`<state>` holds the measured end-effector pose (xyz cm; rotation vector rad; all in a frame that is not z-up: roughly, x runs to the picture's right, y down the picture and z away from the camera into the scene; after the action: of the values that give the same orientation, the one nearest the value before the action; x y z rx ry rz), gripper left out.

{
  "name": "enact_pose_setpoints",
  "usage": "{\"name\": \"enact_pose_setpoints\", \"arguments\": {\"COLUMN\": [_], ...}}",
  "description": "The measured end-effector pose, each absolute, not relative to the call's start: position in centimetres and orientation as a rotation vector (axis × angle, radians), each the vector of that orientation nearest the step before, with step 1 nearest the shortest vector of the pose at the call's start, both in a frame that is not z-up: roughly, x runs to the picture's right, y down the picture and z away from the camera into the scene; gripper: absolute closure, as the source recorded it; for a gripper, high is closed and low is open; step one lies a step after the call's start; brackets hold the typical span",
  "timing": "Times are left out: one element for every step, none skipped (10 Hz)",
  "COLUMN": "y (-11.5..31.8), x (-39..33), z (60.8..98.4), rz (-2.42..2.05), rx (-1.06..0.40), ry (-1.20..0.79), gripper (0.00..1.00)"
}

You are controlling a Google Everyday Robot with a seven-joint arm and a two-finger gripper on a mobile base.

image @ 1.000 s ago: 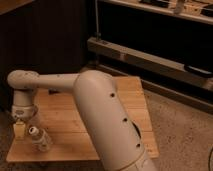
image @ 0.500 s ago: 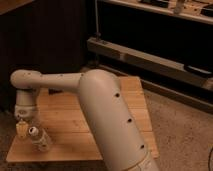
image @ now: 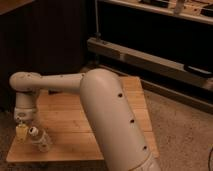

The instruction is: Knock the bottle over

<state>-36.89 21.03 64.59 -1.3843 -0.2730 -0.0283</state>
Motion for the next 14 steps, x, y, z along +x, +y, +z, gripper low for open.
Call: {"name": "enact_pose_setpoints", "arguments": {"y": [21.1,21.3,21.4,21.5,21.5,21.4,21.4,21.4,21.5,21.6,21.6,21.6,21.6,21.5], "x": [-36.6,-36.2,-36.0,-36.2,-36.2,-36.1,-35.8,-35.7,-35.5,-35.5,-35.4,-35.3,-35.2,-35.1], "z": [64.5,64.4,64.3,64.2,64.2,64.2,64.2,64.1,64.1,64.0,64.0,63.9,63.9,63.9], "rz": [-0.031,-0.035,-0.035,-0.033,-0.030,-0.027,-0.027,-0.027,-0.027,-0.024,-0.023,-0.023,-0.020,-0.017], "rx": [-1.384,-1.382,-1.380,-1.378,-1.376,-1.374,-1.373,-1.372,-1.369,-1.366,-1.366,-1.364,-1.361,-1.358], "ry": [-0.272,-0.271,-0.273,-0.276,-0.277,-0.277,-0.276,-0.275,-0.277,-0.280,-0.281,-0.281,-0.283,-0.285], "gripper": [1.00,1.00,1.00,0.99,0.96,0.88,0.76,0.73,0.72,0.72,0.72,0.72,0.72,0.72]}}
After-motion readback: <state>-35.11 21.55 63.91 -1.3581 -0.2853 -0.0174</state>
